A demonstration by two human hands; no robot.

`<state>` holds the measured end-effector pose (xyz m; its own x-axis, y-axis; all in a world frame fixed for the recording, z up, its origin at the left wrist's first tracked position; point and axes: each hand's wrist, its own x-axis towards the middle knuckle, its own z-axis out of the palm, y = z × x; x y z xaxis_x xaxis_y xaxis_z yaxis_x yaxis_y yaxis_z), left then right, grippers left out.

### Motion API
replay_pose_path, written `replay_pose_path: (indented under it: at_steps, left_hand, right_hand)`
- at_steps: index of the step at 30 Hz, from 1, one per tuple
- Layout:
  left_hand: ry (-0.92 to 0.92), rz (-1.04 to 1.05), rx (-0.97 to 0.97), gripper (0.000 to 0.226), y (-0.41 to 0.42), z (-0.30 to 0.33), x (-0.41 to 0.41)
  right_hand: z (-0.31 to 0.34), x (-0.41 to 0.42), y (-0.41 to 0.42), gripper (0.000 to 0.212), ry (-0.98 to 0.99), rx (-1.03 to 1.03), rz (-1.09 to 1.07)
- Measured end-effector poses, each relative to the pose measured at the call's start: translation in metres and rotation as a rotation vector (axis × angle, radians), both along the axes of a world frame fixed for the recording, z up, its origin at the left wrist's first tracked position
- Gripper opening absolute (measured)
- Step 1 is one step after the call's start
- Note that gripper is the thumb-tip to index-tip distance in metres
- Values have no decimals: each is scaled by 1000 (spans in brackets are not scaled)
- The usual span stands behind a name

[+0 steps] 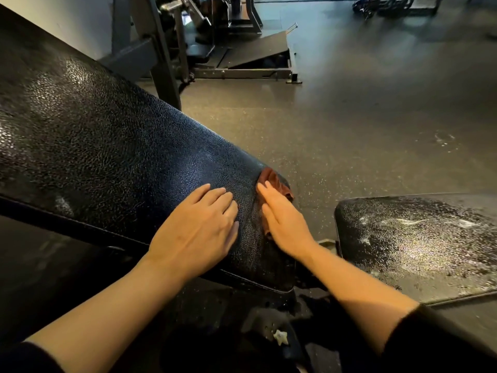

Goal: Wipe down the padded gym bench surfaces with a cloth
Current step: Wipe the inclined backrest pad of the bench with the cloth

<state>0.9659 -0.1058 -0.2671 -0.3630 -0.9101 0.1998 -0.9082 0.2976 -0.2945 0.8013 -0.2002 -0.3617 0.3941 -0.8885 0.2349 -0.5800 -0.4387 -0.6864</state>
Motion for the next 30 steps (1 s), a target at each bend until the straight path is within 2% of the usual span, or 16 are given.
replay_pose_path:
  at_steps: [3, 6, 10, 12, 18, 21, 24, 27, 30]
  left_hand:
    - [1, 5, -8, 41, 0, 0, 0]
    - [8, 10, -12, 41, 1, 1, -1]
    - [21, 14, -15, 41, 0, 0, -1]
    - [20, 7, -21, 40, 0, -1, -1]
    - [32, 31, -47, 31, 0, 0, -1]
    - [35, 45, -37, 33, 1, 2, -3]
    - [31, 40, -31, 34, 2, 1, -3]
    - [15, 41, -45, 33, 2, -1, -2]
    - [25, 40, -45, 29, -1, -1, -2]
  right_hand:
    - [9, 8, -51, 47, 27, 135, -112]
    - [12, 18, -55, 46, -15, 144, -182]
    - [8, 12, 7, 50, -126, 1, 81]
    - [6, 1, 8, 47, -127, -26, 150]
    - [22, 38, -67, 38, -150, 123, -116]
    - [29, 50, -46, 45, -220, 64, 7]
    - [13, 22, -21, 45, -167, -38, 124]
    - [-5, -6, -32, 41, -142, 48, -70]
    - [0, 7, -56, 39, -86, 166, -216]
